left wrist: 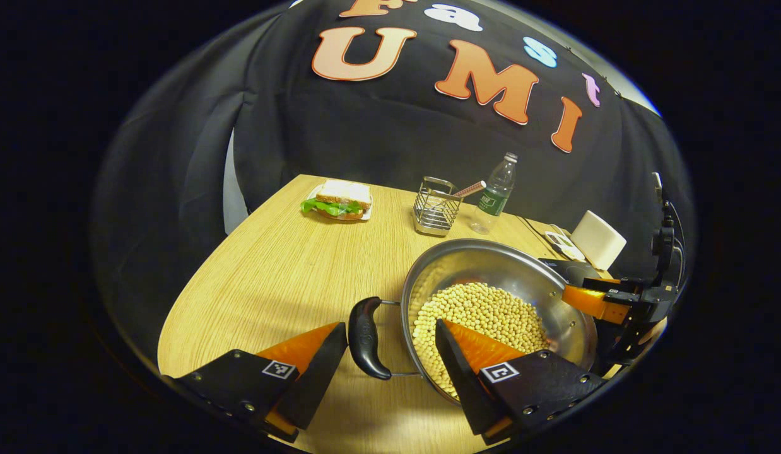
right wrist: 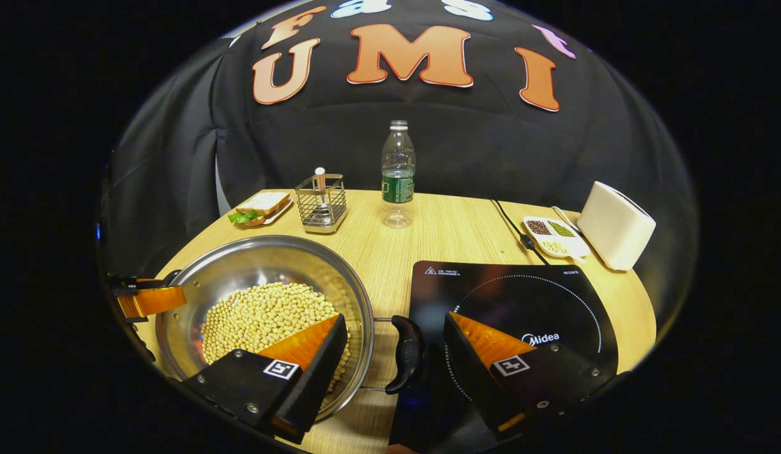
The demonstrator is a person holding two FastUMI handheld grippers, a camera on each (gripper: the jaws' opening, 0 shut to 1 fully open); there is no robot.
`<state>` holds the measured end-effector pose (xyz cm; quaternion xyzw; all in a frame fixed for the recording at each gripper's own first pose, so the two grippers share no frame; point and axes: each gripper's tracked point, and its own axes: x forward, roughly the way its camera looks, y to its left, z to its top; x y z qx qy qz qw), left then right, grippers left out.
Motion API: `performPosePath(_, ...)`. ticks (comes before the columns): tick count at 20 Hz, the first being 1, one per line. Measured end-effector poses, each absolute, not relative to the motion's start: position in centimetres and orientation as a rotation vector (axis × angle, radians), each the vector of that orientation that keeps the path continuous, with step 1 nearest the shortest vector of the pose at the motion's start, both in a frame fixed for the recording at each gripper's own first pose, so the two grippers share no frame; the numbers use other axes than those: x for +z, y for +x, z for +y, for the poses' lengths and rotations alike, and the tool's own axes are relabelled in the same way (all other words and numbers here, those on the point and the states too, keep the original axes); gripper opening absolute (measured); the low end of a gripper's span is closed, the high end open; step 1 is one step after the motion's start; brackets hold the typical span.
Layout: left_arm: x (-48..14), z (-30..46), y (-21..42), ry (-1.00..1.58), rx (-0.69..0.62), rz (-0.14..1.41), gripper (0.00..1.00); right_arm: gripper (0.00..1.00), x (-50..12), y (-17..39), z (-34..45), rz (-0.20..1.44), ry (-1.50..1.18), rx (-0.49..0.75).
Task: First push the handle of the pot to place it horizontally, then grasp the pot with both hands and set it on the induction cooktop.
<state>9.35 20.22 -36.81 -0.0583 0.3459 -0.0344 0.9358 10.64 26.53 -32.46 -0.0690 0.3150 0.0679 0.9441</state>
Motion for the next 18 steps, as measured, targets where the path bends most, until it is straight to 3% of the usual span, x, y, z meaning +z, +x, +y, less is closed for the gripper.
performPosePath(8, -37.7, 20.1, 9.9, -0.141, -0.090, 0.717, 0.92, 0.94, -33.5, 9.7, 27.1, 0.685, -0.126, 0.146)
performPosePath(10, -38.2, 20.7, 9.8, -0.136, -0.081, 0.724, 0.71, 0.90, -33.5, 9.8, 27.2, 0.680, -0.128, 0.141)
performPosePath(11, -38.1, 20.6, 9.9, -0.139, -0.086, 0.721, 0.63, 0.83, -33.5, 10.0, 26.9, 0.667, -0.142, 0.122)
performPosePath(12, -37.9, 20.7, 9.9, -0.143, -0.086, 0.716, 0.60, 0.78, -33.4, 10.0, 26.9, 0.668, -0.144, 0.117)
performPosePath(13, -37.9, 20.9, 10.2, -0.153, -0.077, 0.704, 0.58, 0.65, -33.1, 9.9, 26.9, 0.658, -0.132, 0.106)
performPosePath(14, -37.7, 21.2, 10.5, -0.162, -0.064, 0.688, 0.54, 0.64, -33.1, 9.9, 27.0, 0.656, -0.107, 0.098)
performPosePath(15, -37.4, 21.4, 10.5, -0.170, -0.044, 0.681, 0.49, 0.53, -33.4, 10.0, 27.1, 0.661, -0.079, 0.091)
performPosePath(18, -37.8, 21.3, 9.9, -0.162, -0.012, 0.715, 0.42, 0.45, -33.3, 9.7, 27.1, 0.690, -0.018, 0.093)
